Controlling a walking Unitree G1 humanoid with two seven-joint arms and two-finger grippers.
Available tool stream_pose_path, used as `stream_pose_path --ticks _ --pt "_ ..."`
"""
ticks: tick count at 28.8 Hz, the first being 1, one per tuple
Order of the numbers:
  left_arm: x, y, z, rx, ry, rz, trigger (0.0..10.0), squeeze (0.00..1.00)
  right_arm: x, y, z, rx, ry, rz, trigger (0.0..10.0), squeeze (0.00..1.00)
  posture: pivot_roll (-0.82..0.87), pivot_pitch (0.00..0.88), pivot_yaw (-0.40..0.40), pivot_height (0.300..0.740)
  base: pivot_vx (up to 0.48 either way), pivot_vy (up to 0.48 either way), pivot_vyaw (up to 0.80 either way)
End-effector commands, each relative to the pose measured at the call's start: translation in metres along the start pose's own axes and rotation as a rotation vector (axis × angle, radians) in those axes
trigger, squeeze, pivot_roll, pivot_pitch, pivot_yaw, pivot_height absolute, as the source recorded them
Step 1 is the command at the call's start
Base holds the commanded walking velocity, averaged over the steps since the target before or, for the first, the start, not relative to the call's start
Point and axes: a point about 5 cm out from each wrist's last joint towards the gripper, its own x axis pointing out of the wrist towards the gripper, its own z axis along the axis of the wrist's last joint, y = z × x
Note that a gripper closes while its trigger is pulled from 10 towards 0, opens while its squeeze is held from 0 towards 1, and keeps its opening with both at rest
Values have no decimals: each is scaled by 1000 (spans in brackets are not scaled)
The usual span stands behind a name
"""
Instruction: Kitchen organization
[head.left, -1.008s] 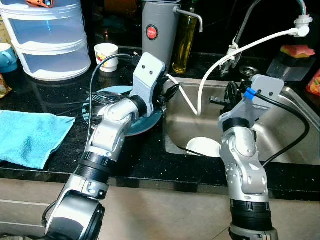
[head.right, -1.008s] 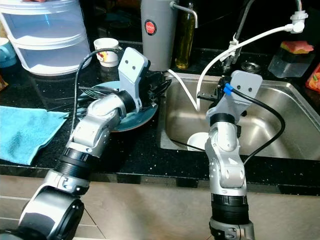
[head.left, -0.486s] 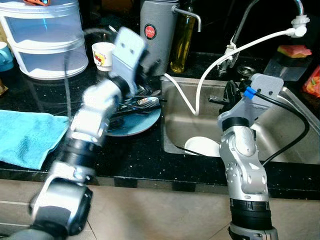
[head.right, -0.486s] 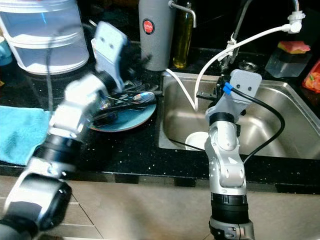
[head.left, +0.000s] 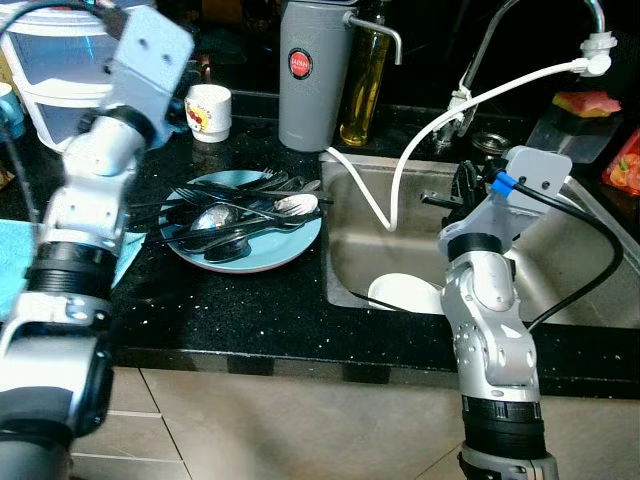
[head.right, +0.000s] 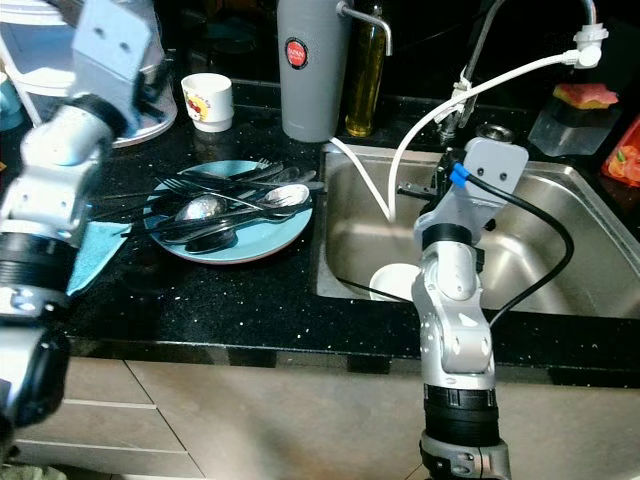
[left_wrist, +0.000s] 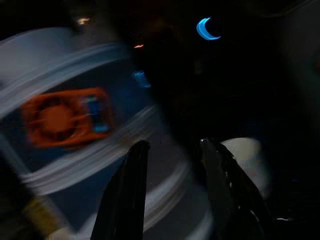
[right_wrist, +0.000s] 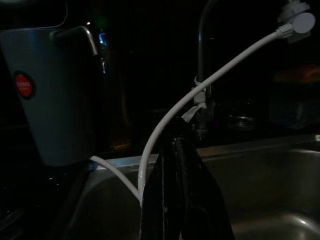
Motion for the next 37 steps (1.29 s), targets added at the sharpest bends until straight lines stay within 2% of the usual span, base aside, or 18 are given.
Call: stream_pose_path --ticks 1,5,9,11,13,15,19,25,29,30,37 --pt "1 16 -1 30 5 51 10000 0 1 -2 2 2 -3 -8 10000 0 230 0 -74 740 0 0 0" --pt "-3 45 -22 -13 124 128 10000 0 0 -2 1 5 -2 -9 10000 0 237 0 -71 740 0 0 0" --pt "-6 56 -30 -62 171 183 10000 0 0 0 1 8 1 -8 10000 0 238 0 -69 740 0 0 0" --pt "-11 73 -38 -120 200 293 10000 0 -2 0 1 10 3 -9 10000 0 239 0 -65 740 0 0 0" --pt "-15 83 -40 -154 201 344 10000 0 -3 0 1 11 4 -10 10000 0 235 0 -62 740 0 0 0" --pt "-15 83 -40 -154 201 344 10000 0 -3 0 1 11 4 -10 10000 0 235 0 -62 740 0 0 0" --pt "-23 101 -47 -131 241 385 10000 0 -6 -2 0 10 9 -21 10000 0 234 3 -56 740 0 0 0" --pt "-29 101 -61 -132 328 375 10000 0 -7 -3 -1 13 14 -24 10000 0 237 5 -57 740 0 0 0" --pt "-30 100 -64 -150 332 373 10000 0 -5 -3 -1 15 12 -24 10000 0 237 5 -57 740 0 0 0" --pt "-29 98 -65 -176 331 366 10000 0 -5 -3 -1 14 12 -24 10000 0 237 3 -58 740 0 0 0" --pt "-29 90 -70 -163 352 328 10000 0 -5 -4 0 16 12 -28 10000 0 233 0 -58 740 0 0 0"
